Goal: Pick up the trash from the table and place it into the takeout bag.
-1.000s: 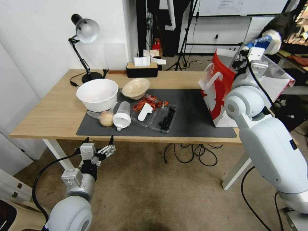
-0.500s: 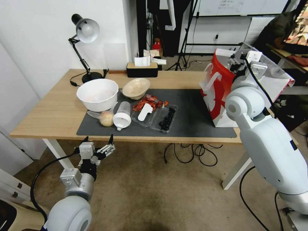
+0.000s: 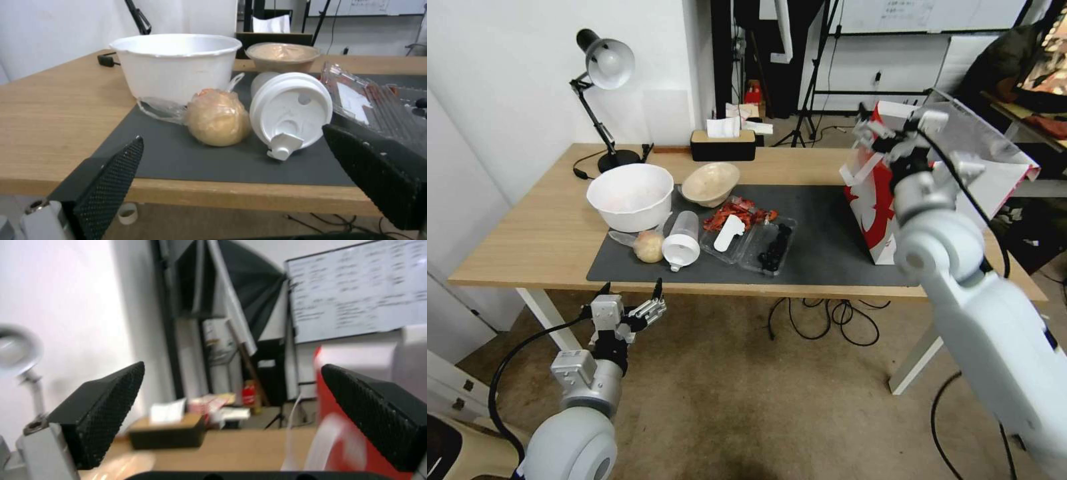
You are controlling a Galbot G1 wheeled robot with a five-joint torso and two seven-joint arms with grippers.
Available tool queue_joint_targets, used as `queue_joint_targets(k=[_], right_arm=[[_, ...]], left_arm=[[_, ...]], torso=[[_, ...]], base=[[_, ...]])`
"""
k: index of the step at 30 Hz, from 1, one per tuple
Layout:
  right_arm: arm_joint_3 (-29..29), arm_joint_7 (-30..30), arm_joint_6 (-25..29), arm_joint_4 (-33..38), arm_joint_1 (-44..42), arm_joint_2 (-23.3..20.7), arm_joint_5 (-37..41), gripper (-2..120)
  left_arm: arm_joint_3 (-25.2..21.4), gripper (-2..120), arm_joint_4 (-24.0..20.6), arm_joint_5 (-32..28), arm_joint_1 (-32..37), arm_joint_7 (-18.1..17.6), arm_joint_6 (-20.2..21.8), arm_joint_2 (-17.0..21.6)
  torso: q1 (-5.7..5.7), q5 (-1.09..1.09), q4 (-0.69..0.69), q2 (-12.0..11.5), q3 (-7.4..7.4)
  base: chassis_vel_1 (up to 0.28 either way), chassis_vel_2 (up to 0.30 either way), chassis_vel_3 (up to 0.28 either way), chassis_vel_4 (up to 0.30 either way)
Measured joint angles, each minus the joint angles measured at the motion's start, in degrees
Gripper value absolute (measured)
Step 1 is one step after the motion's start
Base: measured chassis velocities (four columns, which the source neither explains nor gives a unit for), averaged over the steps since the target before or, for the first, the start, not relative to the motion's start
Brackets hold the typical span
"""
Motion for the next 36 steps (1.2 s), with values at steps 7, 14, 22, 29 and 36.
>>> queue_joint_targets(k=[7, 14, 22, 29, 36], right_arm=[[3.8, -7.9, 9.8, 5.6, -25.7, 2.9, -12.9, 100], [6.0, -10.6, 24.0, 2.2, -42.6, 7.7, -23.9, 100], [7.5, -9.0, 30.2, -0.9, -50.6, 10.3, -29.2, 100], [7.4, -9.1, 30.8, -2.3, -50.5, 10.3, -30.2, 100], [5.8, -9.0, 30.3, -4.0, -49.0, 10.9, -30.0, 100]], left_arm=[[-0.2, 100, -0.1, -0.2, 0.2, 0.1, -0.7, 0.0], [-0.1, 100, -0.3, -0.3, 0.3, 0.1, -1.0, 0.1], [-0.2, 100, -0.5, -0.5, 0.4, 0.3, -1.2, 0.3], [-0.3, 100, -0.7, -0.5, 0.3, 0.3, -1.4, 0.2], [-1.7, 100, -0.7, -3.6, -1.5, 0.0, -1.3, 0.6]], torso=[[0.00, 0.00, 0.00, 0.0, -0.01], [0.00, -0.02, 0.00, 0.0, -0.01], [-0.01, -0.01, 0.01, 0.0, -0.01], [0.00, -0.01, 0.02, 0.0, 0.00], [0.01, -0.01, 0.02, 0.0, 0.00]], base=[[0.000, 0.000, 0.000, 0.000], [0.000, 0.000, 0.000, 0.000], [0.000, 0.000, 0.000, 0.000], [0.000, 0.000, 0.000, 0.000], [0.000, 0.000, 0.000, 0.000]])
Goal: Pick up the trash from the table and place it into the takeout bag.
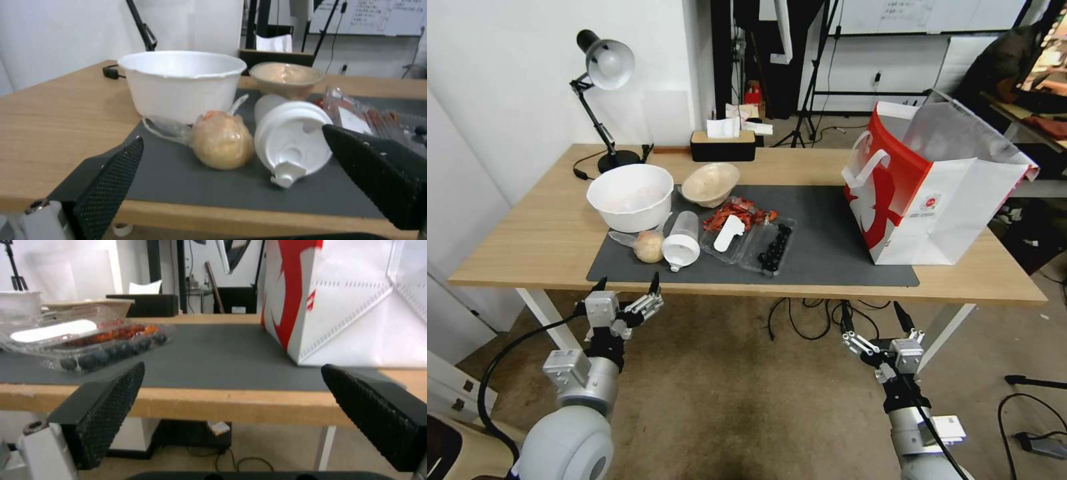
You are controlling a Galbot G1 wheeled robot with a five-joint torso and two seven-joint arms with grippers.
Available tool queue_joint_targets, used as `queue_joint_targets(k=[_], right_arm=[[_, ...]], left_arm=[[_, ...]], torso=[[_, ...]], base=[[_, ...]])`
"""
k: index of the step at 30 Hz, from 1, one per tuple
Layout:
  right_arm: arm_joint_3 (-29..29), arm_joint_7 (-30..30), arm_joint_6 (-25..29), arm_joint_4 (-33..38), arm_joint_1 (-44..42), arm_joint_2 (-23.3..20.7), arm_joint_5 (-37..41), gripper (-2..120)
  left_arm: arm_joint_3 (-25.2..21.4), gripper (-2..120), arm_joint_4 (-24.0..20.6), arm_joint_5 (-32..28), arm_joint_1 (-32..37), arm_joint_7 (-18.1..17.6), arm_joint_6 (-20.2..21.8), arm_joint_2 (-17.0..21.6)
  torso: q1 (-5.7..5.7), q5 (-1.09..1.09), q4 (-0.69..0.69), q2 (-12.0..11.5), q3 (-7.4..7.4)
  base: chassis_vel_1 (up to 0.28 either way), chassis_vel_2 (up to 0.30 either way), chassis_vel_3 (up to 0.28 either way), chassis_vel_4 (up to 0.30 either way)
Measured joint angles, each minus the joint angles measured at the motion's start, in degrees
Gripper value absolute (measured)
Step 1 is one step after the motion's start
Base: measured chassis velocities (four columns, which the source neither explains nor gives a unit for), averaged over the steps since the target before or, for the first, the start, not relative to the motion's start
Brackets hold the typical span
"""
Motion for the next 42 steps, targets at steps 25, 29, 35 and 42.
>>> queue_joint_targets(k=[25, 29, 35, 42], right_arm=[[-3.5, 0.9, -2.8, -1.8, 4.6, -1.0, 0.5, 100], [-3.6, 1.0, -3.1, -1.8, 5.1, -1.1, 0.5, 100], [-3.7, 1.1, -3.5, -1.8, 5.4, -1.1, 0.5, 100], [-3.7, 1.1, -3.6, -1.8, 5.2, -1.0, 0.5, 100]], left_arm=[[1.6, 100, 8.3, -52.9, -25.0, -2.8, 1.6, 17.3], [2.1, 100, 10.3, -55.5, -27.0, -6.2, 7.1, 17.8], [1.1, 100, 12.4, -62.5, -29.6, -9.3, 16.9, 19.6], [1.7, 100, 13.8, -61.9, -31.3, -10.9, 20.1, 19.8]], torso=[[-0.01, 0.01, -0.01, 0.0, 0.00], [-0.01, -0.02, -0.02, 0.0, 0.00], [-0.01, 0.01, -0.01, 0.0, 0.00], [-0.01, -0.01, -0.02, 0.0, 0.00]], base=[[0.000, 0.000, 0.000, 0.000], [0.000, 0.000, 0.000, 0.000], [0.000, 0.000, 0.000, 0.000], [0.000, 0.000, 0.000, 0.000]])
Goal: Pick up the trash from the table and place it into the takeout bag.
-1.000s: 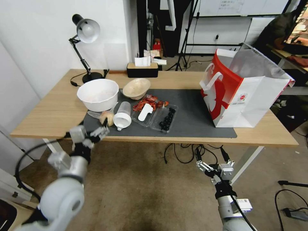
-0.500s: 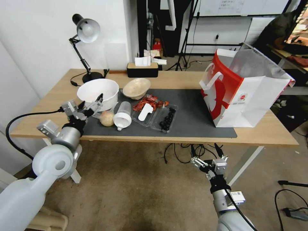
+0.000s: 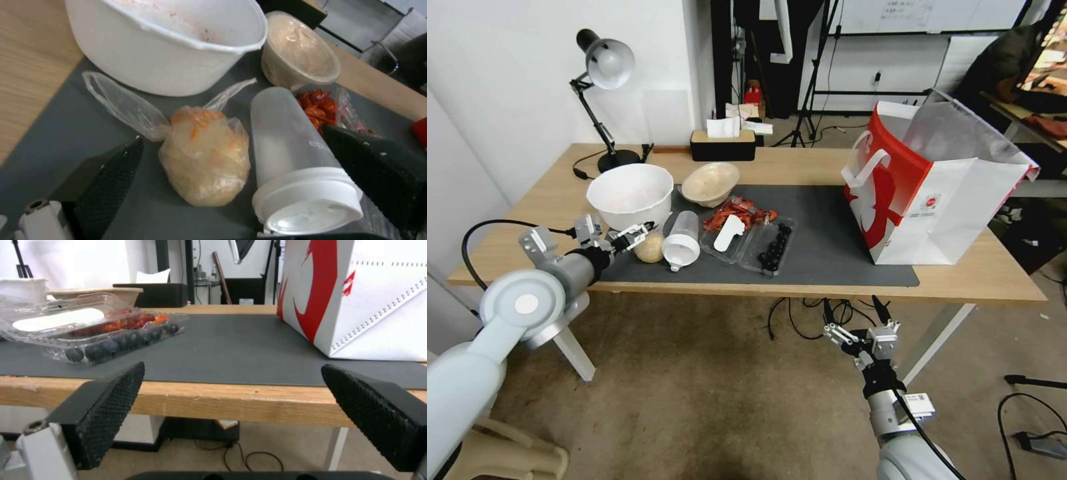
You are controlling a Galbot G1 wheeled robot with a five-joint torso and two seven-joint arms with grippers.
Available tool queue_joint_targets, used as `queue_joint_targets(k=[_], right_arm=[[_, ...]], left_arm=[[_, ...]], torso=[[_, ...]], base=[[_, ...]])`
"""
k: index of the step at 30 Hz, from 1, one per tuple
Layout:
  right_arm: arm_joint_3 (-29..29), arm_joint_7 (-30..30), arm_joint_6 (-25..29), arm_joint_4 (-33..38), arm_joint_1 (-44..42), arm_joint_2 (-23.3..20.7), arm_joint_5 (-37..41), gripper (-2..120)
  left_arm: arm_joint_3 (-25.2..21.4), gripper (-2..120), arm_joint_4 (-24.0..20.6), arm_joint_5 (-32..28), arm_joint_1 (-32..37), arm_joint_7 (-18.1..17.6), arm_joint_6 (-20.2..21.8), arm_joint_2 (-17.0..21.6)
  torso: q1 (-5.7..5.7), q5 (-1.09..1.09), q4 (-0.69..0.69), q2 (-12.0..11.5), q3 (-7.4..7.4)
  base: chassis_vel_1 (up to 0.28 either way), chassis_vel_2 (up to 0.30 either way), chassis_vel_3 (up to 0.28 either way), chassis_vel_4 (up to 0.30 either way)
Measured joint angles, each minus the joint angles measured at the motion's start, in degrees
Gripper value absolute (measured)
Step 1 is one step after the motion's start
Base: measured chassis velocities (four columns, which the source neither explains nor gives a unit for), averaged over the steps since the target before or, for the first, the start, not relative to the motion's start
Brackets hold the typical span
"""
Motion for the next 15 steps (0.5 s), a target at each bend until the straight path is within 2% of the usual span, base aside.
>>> queue_joint_targets(k=[15], right_arm=[[-0.2, 0.0, -0.9, 0.8, -0.1, 0.0, -0.2, 100]], left_arm=[[0.6, 100, -1.5, 2.0, -0.4, -0.2, 0.6, -0.5]], torso=[[0.00, 0.00, 0.01, 0.0, -0.01]], base=[[0.000, 0.000, 0.000, 0.000]])
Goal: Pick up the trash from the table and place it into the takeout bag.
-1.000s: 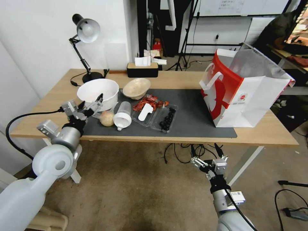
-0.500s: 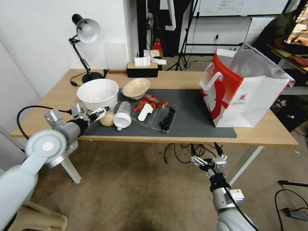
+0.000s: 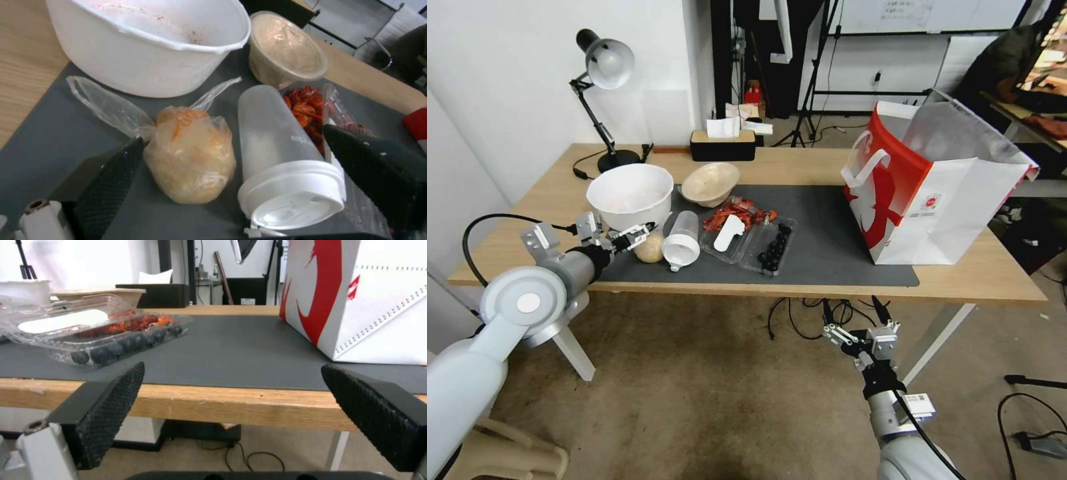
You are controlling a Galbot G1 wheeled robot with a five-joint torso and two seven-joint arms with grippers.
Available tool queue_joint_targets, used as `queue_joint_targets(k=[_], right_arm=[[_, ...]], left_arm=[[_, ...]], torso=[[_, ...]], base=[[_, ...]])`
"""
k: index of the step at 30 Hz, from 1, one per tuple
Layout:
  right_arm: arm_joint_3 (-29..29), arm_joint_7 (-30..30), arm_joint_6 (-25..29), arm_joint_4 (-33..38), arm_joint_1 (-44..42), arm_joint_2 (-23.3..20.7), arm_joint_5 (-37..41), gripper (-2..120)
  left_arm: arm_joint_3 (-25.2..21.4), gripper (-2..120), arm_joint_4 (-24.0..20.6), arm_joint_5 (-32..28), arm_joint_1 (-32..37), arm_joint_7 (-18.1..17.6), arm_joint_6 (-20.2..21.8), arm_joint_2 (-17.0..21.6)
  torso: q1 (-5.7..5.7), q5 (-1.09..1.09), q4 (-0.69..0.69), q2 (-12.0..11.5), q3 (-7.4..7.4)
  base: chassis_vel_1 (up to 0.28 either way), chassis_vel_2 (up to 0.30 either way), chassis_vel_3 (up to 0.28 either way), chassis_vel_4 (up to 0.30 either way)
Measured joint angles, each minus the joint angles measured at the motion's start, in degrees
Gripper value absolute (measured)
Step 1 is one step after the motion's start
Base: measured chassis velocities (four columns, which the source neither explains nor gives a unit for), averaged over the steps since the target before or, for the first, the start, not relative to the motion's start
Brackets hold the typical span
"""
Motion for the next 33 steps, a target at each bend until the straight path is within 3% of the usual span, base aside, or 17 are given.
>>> queue_joint_targets(k=[25, 33], right_arm=[[-1.0, 0.3, -0.8, -1.5, 2.0, -0.2, 0.0, 100], [-1.5, 0.3, -0.9, -2.0, 2.6, -0.1, 0.0, 100]], left_arm=[[3.0, 100, 0.6, -4.3, -4.6, -0.4, 3.7, -0.5], [6.5, 100, 2.6, -3.0, -9.0, -0.5, 4.1, -0.9]], torso=[[0.00, 0.01, 0.02, 0.0, 0.00], [0.00, 0.01, 0.00, 0.0, 0.00]], base=[[0.000, 0.000, 0.000, 0.000], [0.000, 0.000, 0.000, 0.000]])
